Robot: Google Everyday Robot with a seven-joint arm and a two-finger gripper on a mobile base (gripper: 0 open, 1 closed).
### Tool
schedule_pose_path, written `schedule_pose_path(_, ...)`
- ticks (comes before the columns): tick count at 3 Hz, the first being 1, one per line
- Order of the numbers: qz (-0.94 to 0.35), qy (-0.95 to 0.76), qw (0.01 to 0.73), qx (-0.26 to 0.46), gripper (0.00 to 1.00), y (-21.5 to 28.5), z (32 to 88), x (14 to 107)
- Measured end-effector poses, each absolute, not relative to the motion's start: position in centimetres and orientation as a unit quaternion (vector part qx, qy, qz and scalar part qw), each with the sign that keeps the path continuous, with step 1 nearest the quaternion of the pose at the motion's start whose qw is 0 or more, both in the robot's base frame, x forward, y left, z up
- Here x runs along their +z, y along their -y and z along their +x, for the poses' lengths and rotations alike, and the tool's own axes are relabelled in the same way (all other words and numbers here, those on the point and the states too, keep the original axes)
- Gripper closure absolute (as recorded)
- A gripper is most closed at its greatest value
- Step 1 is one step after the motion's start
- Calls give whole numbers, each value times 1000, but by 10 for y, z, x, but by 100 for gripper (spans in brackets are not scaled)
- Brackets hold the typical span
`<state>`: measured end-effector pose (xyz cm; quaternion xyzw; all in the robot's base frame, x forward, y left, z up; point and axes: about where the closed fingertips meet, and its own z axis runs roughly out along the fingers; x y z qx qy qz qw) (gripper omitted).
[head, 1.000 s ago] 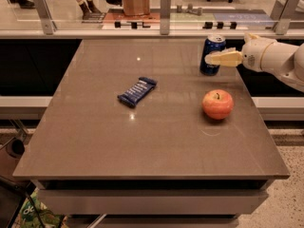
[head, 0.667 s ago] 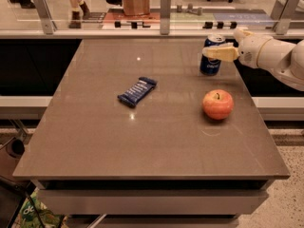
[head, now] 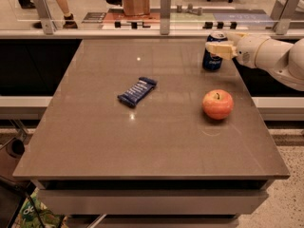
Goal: Pick pepsi can
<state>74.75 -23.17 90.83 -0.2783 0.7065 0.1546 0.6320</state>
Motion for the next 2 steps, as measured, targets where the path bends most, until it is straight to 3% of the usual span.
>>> schedule_pose_path(1, -279, -706, 632, 156, 88, 229, 748, 908)
schedule_pose_path(2, -280, -706, 631, 158, 100, 226, 749, 907)
